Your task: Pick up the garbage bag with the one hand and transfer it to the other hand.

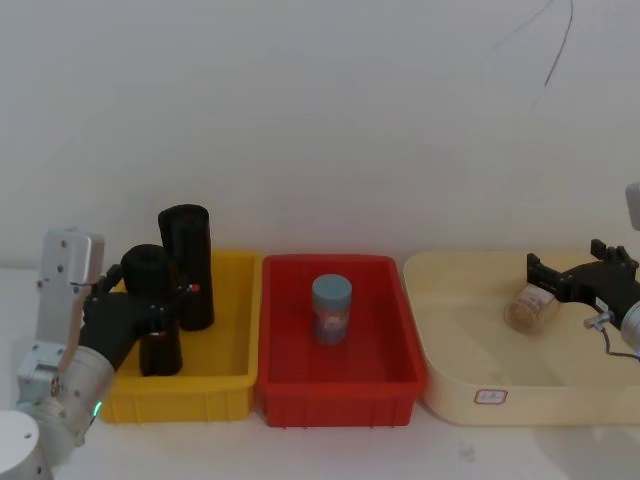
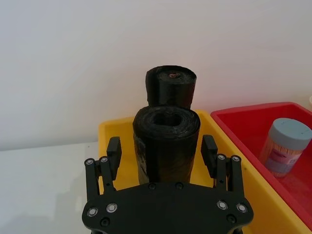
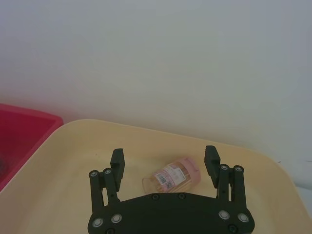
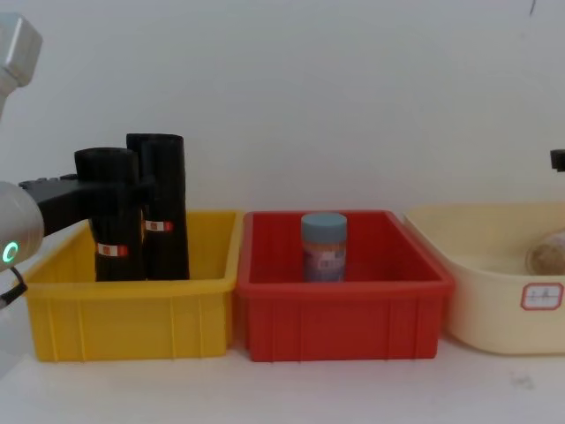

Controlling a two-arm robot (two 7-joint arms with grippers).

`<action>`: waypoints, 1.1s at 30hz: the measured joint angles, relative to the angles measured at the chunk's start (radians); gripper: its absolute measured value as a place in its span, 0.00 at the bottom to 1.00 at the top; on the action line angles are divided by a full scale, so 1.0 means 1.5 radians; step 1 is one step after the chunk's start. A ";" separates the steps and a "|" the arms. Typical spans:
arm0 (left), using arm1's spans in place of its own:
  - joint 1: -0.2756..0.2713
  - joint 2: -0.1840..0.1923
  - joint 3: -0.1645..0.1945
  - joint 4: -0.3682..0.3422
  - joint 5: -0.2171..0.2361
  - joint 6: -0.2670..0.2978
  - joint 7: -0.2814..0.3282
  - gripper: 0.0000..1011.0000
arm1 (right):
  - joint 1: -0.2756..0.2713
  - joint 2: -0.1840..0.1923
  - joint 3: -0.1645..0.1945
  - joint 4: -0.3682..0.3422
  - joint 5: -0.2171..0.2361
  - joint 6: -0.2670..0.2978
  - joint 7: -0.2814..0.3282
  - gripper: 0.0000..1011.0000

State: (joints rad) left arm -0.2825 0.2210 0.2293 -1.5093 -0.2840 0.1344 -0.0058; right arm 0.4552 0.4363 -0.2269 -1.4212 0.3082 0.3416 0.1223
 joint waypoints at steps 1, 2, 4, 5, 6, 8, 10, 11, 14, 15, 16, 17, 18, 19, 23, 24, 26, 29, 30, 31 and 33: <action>-0.003 -0.002 0.001 0.004 0.002 -0.003 -0.001 0.99 | 0.000 0.000 0.000 0.000 0.000 0.000 0.000 0.99; -0.004 -0.002 0.001 0.006 0.003 -0.004 -0.001 0.99 | 0.000 0.000 0.000 0.000 0.000 0.000 0.000 0.99; -0.009 -0.005 0.002 0.013 0.006 -0.008 -0.003 0.99 | 0.000 0.000 0.000 0.000 0.000 0.000 0.000 0.99; -0.010 -0.006 0.002 0.016 0.006 -0.009 -0.004 0.99 | 0.000 0.000 0.000 0.000 0.000 0.000 0.000 0.99; -0.011 -0.007 0.003 0.018 0.007 -0.011 -0.004 0.99 | 0.000 0.000 0.000 0.000 0.000 0.000 0.000 0.99; -0.013 -0.008 0.003 0.021 0.009 -0.013 -0.005 0.99 | 0.000 0.000 0.000 0.000 0.000 0.000 0.000 0.99; -0.016 -0.010 0.004 0.026 0.011 -0.016 -0.006 0.99 | 0.000 0.000 0.000 0.000 0.000 0.000 0.000 0.99; -0.018 -0.011 0.004 0.028 0.012 -0.017 -0.007 0.99 | 0.000 0.000 0.000 0.000 0.000 0.000 0.000 0.99; -0.020 -0.012 0.004 0.031 0.013 -0.019 -0.008 0.97 | 0.000 0.000 0.000 0.000 0.000 0.000 0.000 0.99; -0.021 -0.013 0.005 0.033 0.013 -0.020 -0.008 0.95 | 0.000 0.000 0.000 0.000 0.000 0.000 0.000 0.99; -0.022 -0.013 0.005 0.034 0.014 -0.021 -0.009 0.92 | 0.000 0.000 0.000 0.000 0.000 0.000 0.000 0.99; -0.023 -0.014 0.005 0.036 0.014 -0.022 -0.009 0.91 | 0.000 0.000 0.000 0.000 0.000 0.000 0.000 0.99; -0.023 -0.014 0.005 0.036 0.014 -0.022 -0.009 0.90 | 0.000 0.000 0.000 0.000 0.000 0.000 0.000 0.99; -0.023 -0.014 0.005 0.037 0.015 -0.023 -0.009 0.86 | 0.000 0.000 0.000 0.000 0.000 0.000 0.000 0.99; -0.025 -0.015 0.006 0.040 0.016 -0.025 -0.010 0.76 | 0.000 0.000 0.000 0.000 0.000 0.000 0.000 0.99; -0.026 -0.016 0.006 0.041 0.016 -0.025 -0.010 0.71 | 0.000 0.000 0.000 0.000 0.000 0.000 0.000 0.99; -0.026 -0.016 0.006 0.041 0.017 -0.025 -0.010 0.68 | 0.000 0.000 0.000 0.000 0.000 0.000 0.000 0.99; -0.027 -0.016 0.006 0.043 0.017 -0.026 -0.011 0.57 | 0.000 0.000 0.000 0.000 0.000 0.000 0.000 0.99; -0.027 -0.017 0.006 0.043 0.017 -0.027 -0.011 0.55 | 0.000 0.000 0.000 0.000 0.000 0.000 0.000 0.99; -0.027 -0.017 0.006 0.044 0.017 -0.027 -0.011 0.54 | 0.000 0.000 0.000 0.000 0.000 0.000 0.000 0.99; -0.028 -0.017 0.006 0.044 0.018 -0.027 -0.011 0.53 | 0.000 0.000 0.000 0.000 0.000 0.000 0.000 0.99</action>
State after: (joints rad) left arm -0.3243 0.1954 0.2387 -1.4429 -0.2575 0.0940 -0.0224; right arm 0.4552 0.4363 -0.2269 -1.4212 0.3082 0.3417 0.1223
